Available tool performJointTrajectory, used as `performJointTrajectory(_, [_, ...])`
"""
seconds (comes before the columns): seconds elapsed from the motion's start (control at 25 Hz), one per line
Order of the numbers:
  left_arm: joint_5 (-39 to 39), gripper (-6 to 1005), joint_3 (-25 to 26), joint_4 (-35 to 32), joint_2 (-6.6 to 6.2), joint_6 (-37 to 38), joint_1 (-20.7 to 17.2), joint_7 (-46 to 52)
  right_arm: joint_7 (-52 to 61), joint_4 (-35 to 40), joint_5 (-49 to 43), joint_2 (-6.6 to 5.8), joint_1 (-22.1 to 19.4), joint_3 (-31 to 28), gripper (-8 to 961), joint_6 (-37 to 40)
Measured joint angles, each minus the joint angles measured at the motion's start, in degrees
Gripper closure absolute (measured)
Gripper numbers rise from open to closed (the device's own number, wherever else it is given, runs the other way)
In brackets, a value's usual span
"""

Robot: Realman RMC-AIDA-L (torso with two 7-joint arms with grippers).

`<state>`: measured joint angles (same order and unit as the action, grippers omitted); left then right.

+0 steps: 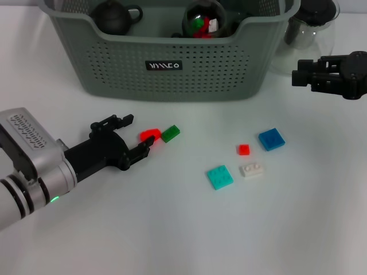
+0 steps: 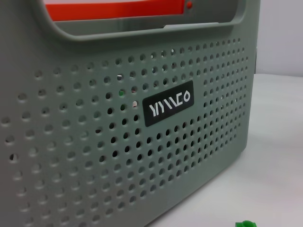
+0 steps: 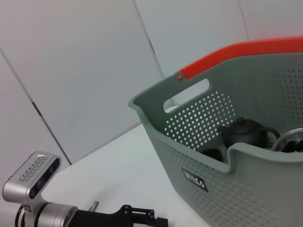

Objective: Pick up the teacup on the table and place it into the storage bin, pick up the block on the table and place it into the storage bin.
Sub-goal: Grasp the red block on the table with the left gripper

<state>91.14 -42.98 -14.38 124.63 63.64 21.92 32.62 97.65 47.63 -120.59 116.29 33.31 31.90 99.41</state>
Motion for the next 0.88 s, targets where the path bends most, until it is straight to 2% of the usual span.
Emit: performJointTrajectory(0.88, [0.10,341,-0.47,2.25,0.17,-0.81,1.44,-0.01,0.00,0.00,0.10,0.08,0.07,0.01,541,-0.10])
